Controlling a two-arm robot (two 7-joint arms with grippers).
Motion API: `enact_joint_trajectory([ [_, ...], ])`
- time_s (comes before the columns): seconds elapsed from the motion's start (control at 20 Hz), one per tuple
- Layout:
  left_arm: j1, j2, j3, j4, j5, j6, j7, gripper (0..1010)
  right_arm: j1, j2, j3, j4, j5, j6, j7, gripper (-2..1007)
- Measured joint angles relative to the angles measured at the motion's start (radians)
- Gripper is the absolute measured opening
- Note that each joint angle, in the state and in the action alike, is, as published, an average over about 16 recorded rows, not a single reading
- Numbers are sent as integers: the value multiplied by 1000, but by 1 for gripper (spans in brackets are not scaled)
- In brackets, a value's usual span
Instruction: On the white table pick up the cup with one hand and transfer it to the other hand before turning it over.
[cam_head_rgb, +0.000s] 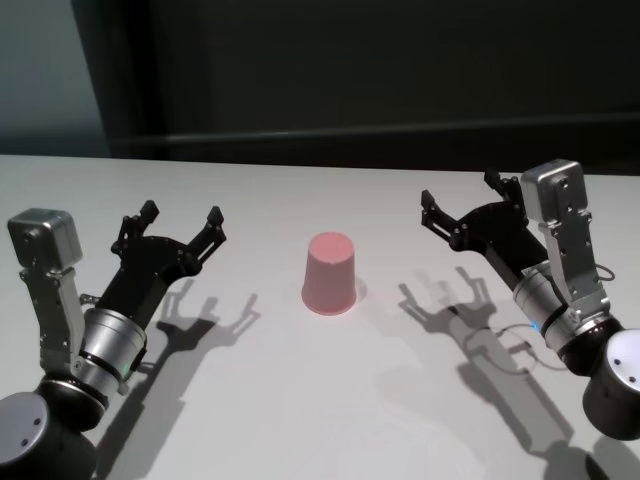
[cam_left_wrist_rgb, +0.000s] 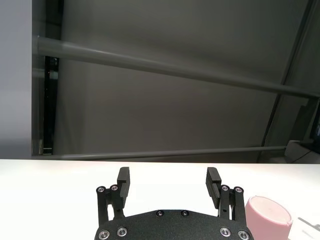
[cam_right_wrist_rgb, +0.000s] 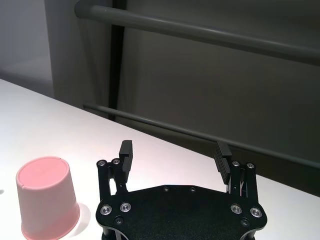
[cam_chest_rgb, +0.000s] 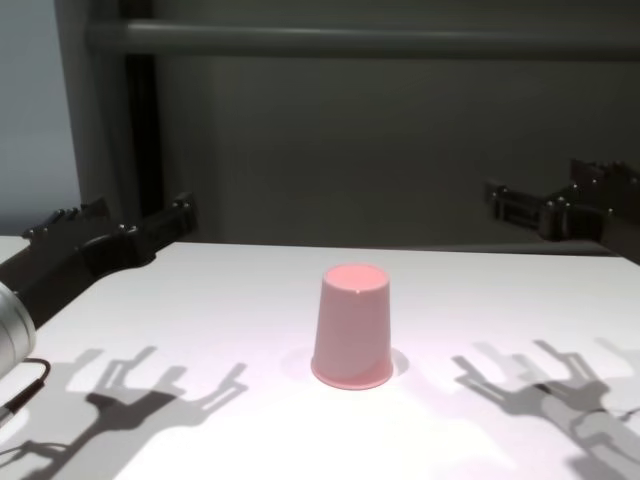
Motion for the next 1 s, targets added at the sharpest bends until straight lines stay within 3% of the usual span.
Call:
enact_joint_trajectory([
  [0.5, 0, 0, 0, 0, 0, 0, 0, 1003, -74, -5, 47, -28, -10, -26, -28, 1002],
  [1.0, 0, 0, 0, 0, 0, 0, 0, 1003, -102, -23, 69, -19, -31, -47, -26, 1002],
])
